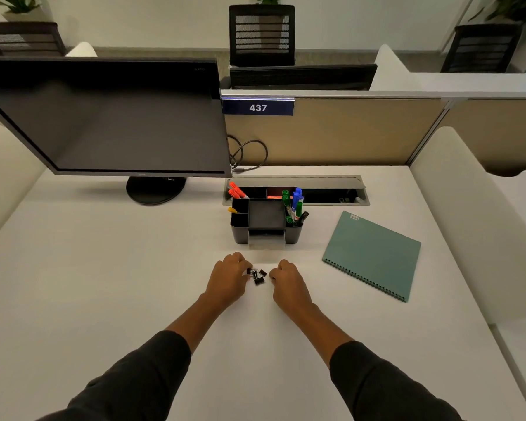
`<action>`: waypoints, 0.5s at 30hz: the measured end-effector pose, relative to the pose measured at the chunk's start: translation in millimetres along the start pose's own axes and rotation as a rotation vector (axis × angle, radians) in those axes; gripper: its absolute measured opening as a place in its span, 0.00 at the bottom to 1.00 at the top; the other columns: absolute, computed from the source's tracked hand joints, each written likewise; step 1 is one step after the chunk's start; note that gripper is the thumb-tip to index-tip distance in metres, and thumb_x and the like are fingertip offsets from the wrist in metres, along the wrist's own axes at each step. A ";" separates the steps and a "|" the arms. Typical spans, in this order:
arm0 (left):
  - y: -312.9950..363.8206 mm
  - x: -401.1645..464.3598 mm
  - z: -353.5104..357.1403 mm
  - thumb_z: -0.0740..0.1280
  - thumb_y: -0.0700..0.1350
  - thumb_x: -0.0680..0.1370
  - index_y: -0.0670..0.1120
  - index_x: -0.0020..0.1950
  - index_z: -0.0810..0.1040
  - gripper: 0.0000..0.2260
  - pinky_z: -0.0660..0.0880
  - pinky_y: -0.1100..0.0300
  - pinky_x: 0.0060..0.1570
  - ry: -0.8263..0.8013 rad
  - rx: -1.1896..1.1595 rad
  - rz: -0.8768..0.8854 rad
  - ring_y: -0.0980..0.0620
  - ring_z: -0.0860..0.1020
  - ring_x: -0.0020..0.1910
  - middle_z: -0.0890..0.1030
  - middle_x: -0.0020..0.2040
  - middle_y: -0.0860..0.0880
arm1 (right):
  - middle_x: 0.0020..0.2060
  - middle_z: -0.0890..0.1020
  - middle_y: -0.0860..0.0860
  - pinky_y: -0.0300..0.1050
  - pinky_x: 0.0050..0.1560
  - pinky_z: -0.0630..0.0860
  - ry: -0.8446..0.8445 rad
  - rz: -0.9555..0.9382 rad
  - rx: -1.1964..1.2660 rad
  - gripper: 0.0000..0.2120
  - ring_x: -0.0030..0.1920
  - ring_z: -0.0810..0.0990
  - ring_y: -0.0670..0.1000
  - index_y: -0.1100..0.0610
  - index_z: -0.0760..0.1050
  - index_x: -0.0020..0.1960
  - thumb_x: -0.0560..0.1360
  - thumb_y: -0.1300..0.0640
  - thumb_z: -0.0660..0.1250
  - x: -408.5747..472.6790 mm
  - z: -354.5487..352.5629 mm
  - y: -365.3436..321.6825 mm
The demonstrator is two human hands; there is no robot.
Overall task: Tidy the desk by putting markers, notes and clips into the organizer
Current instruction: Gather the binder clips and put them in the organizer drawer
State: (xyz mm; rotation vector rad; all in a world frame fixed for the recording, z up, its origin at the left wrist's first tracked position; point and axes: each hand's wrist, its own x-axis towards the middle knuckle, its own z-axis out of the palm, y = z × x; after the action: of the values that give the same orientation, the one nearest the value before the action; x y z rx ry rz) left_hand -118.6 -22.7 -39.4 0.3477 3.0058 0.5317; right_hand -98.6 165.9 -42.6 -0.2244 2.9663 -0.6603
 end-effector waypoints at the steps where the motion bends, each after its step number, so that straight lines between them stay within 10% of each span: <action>1: 0.4 -0.3 -0.8 0.73 0.46 0.77 0.47 0.60 0.84 0.12 0.76 0.54 0.49 0.003 -0.003 -0.006 0.47 0.78 0.52 0.80 0.55 0.49 | 0.43 0.75 0.53 0.40 0.37 0.72 -0.005 0.007 0.001 0.12 0.43 0.73 0.51 0.61 0.83 0.49 0.73 0.74 0.66 0.1 -0.3 -0.2; 15: -2.4 -9.3 -1.0 0.71 0.46 0.78 0.46 0.58 0.84 0.10 0.74 0.55 0.46 0.014 0.004 -0.080 0.47 0.79 0.49 0.81 0.52 0.49 | 0.49 0.78 0.54 0.46 0.47 0.79 0.041 0.034 0.096 0.15 0.48 0.78 0.55 0.60 0.82 0.54 0.70 0.70 0.66 -3.0 -24.5 1.0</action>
State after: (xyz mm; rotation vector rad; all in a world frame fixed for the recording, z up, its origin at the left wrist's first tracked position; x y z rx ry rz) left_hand -110.2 -27.3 -39.1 0.2238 3.0196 0.5239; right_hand -98.7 177.4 -20.7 -0.1541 2.9604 -0.8095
